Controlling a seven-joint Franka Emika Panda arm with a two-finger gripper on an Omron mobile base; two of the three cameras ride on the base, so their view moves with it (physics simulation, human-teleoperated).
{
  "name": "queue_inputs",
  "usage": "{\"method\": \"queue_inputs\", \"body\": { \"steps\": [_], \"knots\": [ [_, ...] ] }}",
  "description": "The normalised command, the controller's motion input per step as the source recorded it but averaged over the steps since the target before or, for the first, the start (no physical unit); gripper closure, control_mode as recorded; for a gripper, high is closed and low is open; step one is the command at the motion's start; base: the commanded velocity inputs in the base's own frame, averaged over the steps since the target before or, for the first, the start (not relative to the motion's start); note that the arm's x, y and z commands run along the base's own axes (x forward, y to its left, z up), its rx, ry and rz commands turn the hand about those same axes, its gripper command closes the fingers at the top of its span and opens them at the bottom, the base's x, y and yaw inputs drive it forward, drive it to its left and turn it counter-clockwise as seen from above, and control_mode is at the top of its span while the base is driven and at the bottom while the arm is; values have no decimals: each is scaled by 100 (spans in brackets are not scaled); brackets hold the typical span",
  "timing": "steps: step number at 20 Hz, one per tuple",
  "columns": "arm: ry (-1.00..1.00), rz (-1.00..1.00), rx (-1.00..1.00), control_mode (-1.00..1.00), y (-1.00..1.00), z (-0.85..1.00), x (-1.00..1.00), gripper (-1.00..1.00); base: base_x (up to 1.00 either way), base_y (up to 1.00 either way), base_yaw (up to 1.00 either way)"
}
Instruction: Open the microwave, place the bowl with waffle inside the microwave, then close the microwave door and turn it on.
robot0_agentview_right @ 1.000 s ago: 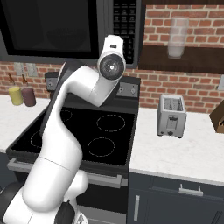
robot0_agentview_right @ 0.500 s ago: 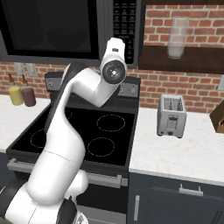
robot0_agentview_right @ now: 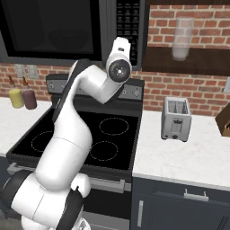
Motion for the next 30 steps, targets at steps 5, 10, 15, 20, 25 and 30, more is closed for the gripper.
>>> {"method": "queue_inputs", "body": {
  "steps": [5,10,15,20,25,30],
  "knots": [
    [0,0,1,-100,0,0,33,100,0,0,0],
    [0,0,0,-100,0,-7,31,100,0,0,0],
    [0,0,0,-100,0,-15,33,100,0,0,0],
    [0,0,0,-100,0,-11,45,100,0,0,0],
    [3,1,0,-100,0,-14,67,100,0,0,0],
    [9,3,0,-100,0,-15,86,100,0,0,0]
  ]
}}
